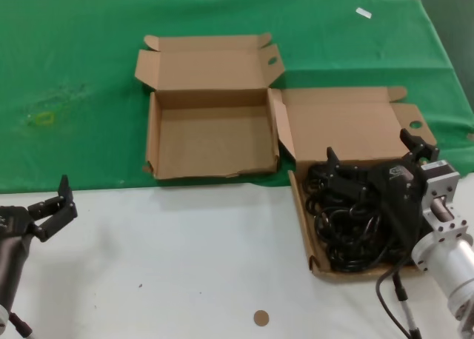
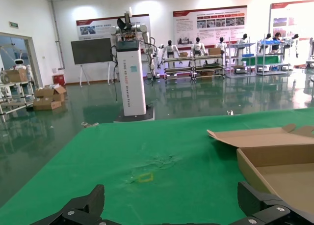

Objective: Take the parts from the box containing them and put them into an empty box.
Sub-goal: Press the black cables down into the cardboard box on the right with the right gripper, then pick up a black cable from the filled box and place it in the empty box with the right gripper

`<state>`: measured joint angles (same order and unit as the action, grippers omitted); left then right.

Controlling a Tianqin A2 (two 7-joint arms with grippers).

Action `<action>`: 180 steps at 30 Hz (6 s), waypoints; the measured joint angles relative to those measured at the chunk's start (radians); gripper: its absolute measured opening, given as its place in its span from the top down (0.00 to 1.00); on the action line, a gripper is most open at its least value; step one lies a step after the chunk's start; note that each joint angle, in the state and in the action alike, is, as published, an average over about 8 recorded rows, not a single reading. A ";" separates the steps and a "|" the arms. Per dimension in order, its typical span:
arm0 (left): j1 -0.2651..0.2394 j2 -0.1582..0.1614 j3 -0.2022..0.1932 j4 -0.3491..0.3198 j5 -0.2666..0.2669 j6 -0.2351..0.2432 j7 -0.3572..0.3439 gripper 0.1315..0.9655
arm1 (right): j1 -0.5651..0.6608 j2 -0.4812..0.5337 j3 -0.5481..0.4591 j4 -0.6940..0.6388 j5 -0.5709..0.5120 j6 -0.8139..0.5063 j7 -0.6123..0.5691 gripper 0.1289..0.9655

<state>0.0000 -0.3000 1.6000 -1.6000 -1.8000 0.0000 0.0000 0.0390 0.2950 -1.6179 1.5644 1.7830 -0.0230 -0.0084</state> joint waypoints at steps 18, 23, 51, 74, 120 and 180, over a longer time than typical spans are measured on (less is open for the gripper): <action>0.000 0.000 0.000 0.000 0.000 0.000 0.000 0.21 | -0.006 -0.024 0.031 0.008 -0.012 -0.032 -0.035 0.00; 0.000 0.000 0.000 0.000 0.000 0.000 0.000 0.32 | -0.012 -0.008 0.035 0.009 -0.017 -0.036 -0.041 0.00; 0.000 0.000 0.000 0.000 0.000 0.000 0.000 0.90 | 0.079 0.442 -0.054 -0.045 -0.051 -0.415 -0.076 0.00; 0.000 0.000 0.000 0.000 0.000 0.000 0.000 0.99 | 0.397 0.696 -0.196 -0.235 -0.067 -0.995 -0.291 0.00; 0.000 0.000 0.000 0.000 0.000 0.000 0.000 0.99 | 0.700 0.524 -0.396 -0.476 -0.296 -1.104 -0.383 0.68; 0.000 0.000 0.000 0.000 0.000 0.000 0.000 0.99 | 1.088 0.141 -0.514 -0.594 -0.420 -1.061 -0.177 0.91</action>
<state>0.0000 -0.3000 1.6000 -1.6000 -1.7997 0.0000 -0.0003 1.1274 0.4362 -2.1315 0.9709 1.3626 -1.0836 -0.1849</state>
